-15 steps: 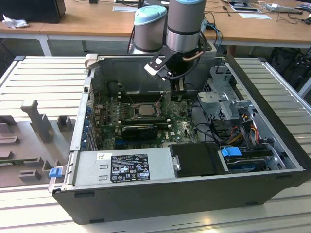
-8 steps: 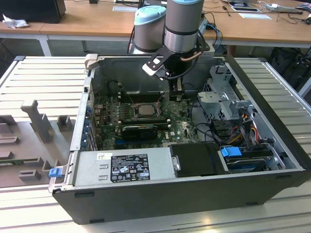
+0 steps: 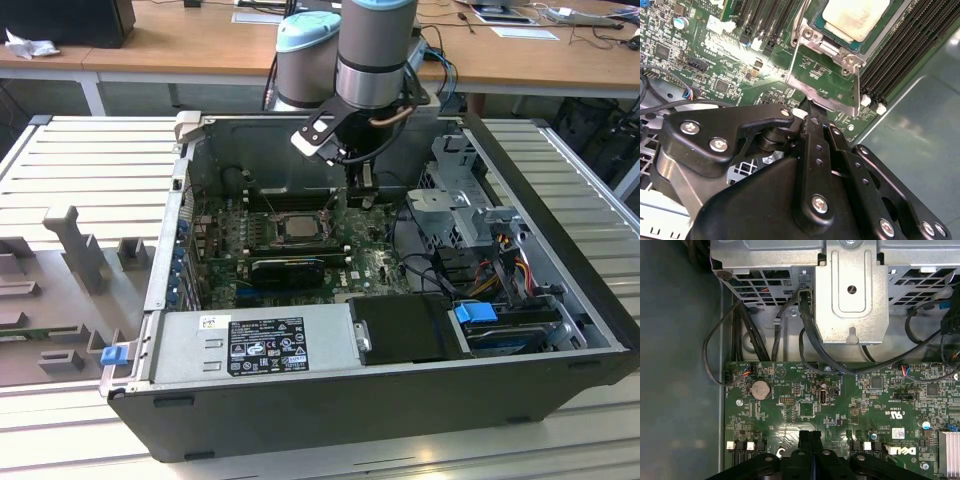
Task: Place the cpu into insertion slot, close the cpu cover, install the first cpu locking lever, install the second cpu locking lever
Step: 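Close the cpu cover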
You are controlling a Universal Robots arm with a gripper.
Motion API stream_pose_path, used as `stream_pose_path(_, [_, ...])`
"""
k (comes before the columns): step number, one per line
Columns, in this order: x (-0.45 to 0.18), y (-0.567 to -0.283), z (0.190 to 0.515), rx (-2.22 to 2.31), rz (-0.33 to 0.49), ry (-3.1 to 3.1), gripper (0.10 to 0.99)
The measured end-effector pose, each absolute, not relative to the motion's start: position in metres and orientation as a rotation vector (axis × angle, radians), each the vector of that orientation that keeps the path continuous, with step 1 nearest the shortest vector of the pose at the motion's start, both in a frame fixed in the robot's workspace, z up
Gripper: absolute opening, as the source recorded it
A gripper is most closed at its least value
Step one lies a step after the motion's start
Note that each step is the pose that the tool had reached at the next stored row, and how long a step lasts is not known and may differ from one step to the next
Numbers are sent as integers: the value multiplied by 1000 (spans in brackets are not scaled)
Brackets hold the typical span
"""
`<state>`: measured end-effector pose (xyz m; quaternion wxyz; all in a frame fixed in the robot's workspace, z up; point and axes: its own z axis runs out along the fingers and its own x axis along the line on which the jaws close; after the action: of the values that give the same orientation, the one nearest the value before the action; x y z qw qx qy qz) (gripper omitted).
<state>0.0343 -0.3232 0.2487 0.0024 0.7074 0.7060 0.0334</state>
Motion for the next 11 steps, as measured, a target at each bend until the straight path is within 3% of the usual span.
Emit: stream_pose_path(11, [29,-323,249,2220,108,2216,106])
